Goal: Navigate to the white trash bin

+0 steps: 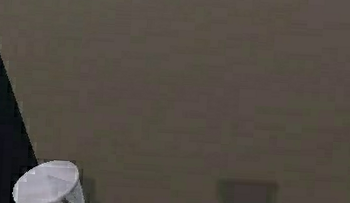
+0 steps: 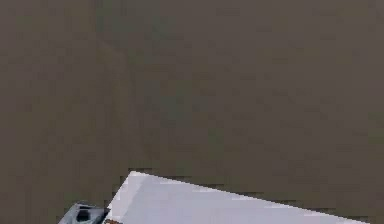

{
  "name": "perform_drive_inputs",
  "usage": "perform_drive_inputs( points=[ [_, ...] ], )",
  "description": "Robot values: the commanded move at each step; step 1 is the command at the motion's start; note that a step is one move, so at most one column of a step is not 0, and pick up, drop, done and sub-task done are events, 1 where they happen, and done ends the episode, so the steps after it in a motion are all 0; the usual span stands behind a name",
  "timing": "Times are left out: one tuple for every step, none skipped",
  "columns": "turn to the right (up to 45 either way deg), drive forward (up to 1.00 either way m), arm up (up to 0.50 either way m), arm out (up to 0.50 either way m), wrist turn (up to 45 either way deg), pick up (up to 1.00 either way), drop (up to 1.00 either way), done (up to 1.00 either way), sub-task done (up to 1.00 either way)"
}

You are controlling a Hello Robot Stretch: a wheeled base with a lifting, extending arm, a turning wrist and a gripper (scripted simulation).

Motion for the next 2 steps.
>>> perform_drive_inputs(
  points=[
    [-36.0, 0.0, 0.0, 0.0, 0.0, 0.0, 0.0, 0.0, 0.0],
    [0.0, 0.0, 0.0, 0.0, 0.0, 0.0, 0.0, 1.0, 0.0]
  ],
)
